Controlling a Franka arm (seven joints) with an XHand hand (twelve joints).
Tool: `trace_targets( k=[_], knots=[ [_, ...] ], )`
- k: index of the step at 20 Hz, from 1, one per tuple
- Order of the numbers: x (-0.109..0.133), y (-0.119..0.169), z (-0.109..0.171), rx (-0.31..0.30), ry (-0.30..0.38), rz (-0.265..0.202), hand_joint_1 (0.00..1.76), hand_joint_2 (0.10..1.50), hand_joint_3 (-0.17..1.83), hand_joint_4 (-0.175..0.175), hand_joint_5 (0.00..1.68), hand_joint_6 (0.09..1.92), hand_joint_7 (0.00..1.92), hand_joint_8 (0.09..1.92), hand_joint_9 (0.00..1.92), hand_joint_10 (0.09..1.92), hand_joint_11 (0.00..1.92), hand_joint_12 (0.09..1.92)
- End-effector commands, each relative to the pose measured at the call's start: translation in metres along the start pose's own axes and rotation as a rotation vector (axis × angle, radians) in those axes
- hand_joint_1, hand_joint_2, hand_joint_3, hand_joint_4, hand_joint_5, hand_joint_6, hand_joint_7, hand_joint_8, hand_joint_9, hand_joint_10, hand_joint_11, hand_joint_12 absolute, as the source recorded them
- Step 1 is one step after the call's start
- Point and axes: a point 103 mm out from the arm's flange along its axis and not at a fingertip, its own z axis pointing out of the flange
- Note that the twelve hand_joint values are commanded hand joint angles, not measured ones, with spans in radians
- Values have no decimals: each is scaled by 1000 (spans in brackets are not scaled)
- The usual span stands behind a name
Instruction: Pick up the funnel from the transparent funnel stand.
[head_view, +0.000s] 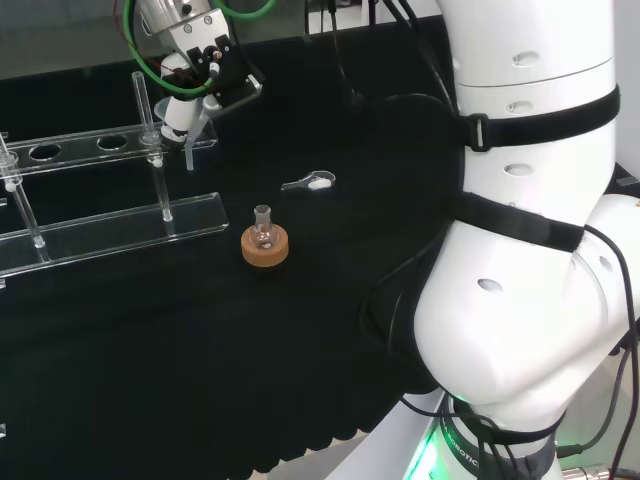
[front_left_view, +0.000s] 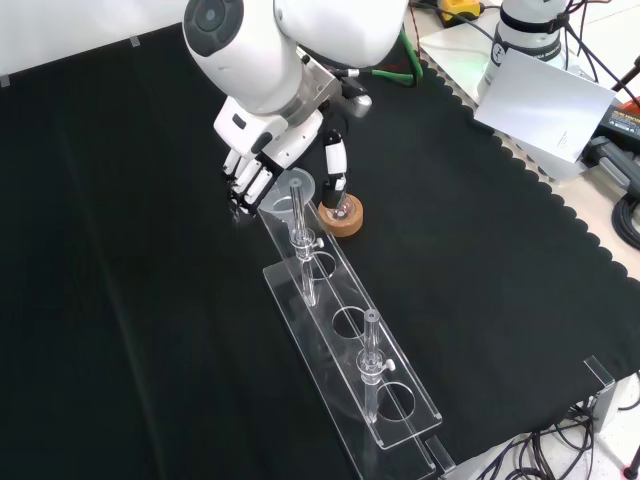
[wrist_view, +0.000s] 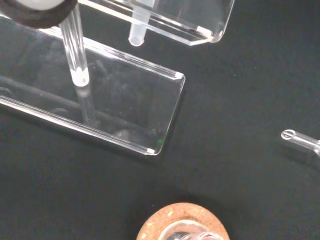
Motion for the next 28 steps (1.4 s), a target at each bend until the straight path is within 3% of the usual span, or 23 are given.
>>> trace_targets(
  k=[1,7,11,15,28],
  knots=[
    [1,-1,-2,-40,-46,7,735,665,365,-74,388,87,211,728,582,641,374,1443],
    [-1,-12,-20,-124,-144,27,779,662,441,-64,564,135,514,731,817,559,456,1371],
    [-3,-23,-38,-144,-192,55,798,654,481,-56,515,505,613,746,897,526,511,1333],
    [-11,-35,-52,-136,-218,75,802,652,496,-52,495,696,637,759,920,531,526,1327],
    [-20,-94,-84,-96,-321,222,803,650,513,-41,544,802,678,761,941,534,534,1317]
  ],
)
